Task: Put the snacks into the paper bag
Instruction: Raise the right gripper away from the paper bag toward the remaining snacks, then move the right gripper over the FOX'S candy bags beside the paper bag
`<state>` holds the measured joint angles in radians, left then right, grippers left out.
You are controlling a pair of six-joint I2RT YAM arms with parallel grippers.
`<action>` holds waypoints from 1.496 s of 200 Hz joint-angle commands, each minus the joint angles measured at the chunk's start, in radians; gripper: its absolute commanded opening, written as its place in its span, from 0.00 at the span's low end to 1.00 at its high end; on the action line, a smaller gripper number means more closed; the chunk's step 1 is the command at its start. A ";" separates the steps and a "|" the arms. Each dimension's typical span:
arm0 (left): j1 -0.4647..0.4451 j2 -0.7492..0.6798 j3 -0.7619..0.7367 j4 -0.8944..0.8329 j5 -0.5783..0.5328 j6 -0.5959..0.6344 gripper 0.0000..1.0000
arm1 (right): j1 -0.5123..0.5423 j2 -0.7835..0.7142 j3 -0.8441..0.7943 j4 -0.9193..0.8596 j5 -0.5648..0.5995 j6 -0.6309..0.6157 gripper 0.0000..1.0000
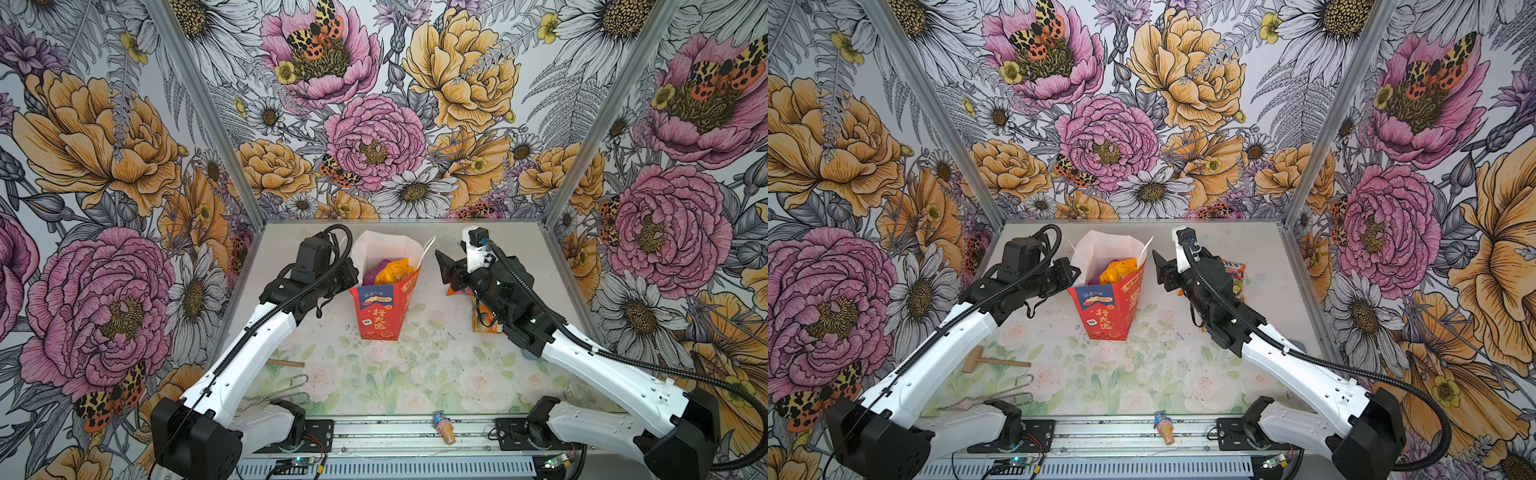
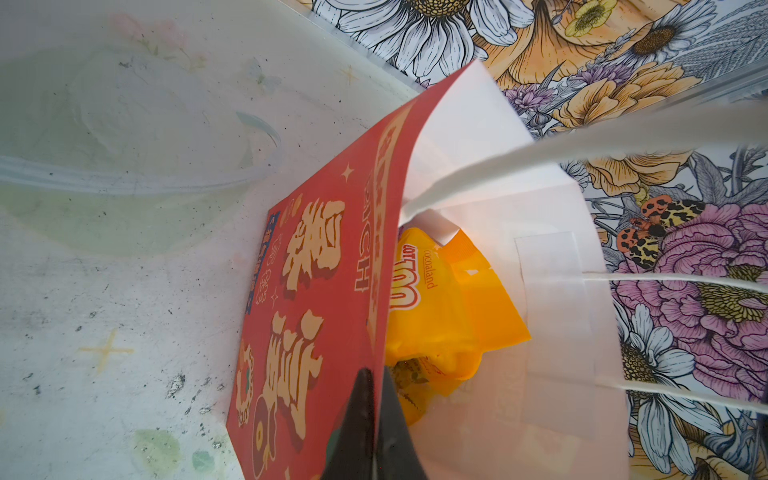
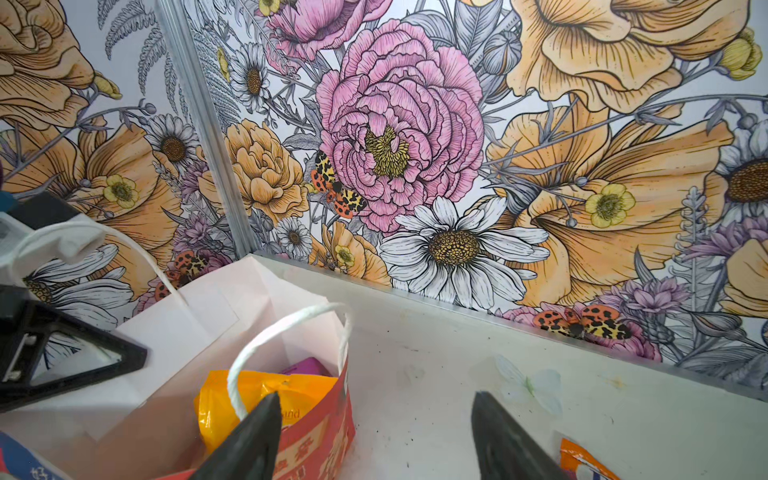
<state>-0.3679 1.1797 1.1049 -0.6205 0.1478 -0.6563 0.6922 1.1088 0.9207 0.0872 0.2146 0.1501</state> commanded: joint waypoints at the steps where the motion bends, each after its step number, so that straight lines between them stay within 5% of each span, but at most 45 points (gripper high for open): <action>1: 0.014 -0.011 -0.010 0.017 -0.004 0.004 0.00 | -0.005 0.018 -0.006 0.053 -0.038 0.029 0.74; 139: 0.014 0.013 -0.005 0.018 -0.006 0.010 0.00 | -0.056 0.234 0.042 0.248 -0.046 0.008 0.76; 251: 0.014 0.140 0.196 0.038 0.031 0.065 0.00 | -0.097 0.336 0.357 0.267 -0.215 -0.112 0.76; 299: -0.054 0.098 0.201 0.039 -0.120 0.076 0.00 | -0.097 0.318 0.352 0.301 -0.278 -0.108 0.75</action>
<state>-0.3794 1.3426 1.2747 -0.6460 0.1375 -0.6022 0.5980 1.4681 1.2507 0.2485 -0.0162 0.0280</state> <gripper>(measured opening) 0.050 0.753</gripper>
